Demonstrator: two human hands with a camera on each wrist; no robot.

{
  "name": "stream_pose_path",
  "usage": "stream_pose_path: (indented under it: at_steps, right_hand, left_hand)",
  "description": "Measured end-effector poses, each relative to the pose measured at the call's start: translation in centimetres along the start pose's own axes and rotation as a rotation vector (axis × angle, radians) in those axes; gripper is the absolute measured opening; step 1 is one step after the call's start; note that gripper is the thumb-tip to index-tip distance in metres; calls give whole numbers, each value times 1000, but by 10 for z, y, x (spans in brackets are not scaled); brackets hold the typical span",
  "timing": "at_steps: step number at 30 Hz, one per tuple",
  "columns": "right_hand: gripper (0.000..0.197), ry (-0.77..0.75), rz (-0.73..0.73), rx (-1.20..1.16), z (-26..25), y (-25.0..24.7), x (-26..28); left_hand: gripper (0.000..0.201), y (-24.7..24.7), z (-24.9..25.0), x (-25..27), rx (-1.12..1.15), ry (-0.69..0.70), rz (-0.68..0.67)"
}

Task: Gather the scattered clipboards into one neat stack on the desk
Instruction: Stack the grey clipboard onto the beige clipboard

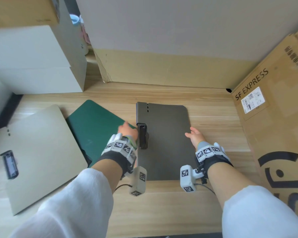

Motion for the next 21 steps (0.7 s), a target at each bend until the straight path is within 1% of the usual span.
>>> stream_pose_path:
  at_steps: [2, 3, 6, 9, 13, 18, 21]
  right_hand:
    - [58, 1, 9, 28, 1, 2, 1]
    - [58, 3, 15, 37, 1, 2, 0]
    - [57, 9, 34, 63, 1, 4, 0]
    - [58, -1, 50, 93, 0, 7, 0]
    - [58, -3, 77, 122, 2, 10, -4]
    - [58, -17, 108, 161, 5, 8, -6]
    - [58, -27, 111, 161, 5, 8, -8]
  left_hand:
    - [64, -28, -35, -15, -130, -90, 145]
    - [68, -39, -56, -21, -199, -161, 182]
    - [71, -59, -103, -36, -296, -324, 219]
    - [68, -62, -123, -41, -311, -366, 206]
    - [65, -49, -120, -38, -292, -313, 146]
    - [71, -20, -78, -29, -254, -145, 24]
    - [73, -3, -53, -20, -251, -7, -44]
Point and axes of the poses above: each hand's wrist, its own x-axis away from the middle knuckle, its own y-axis out of the palm, z = x × y, the point moved 6 cm from there along -x, towards the middle knuckle, and after that the axes turned 12 degrees about z, right-handed, at the moved point
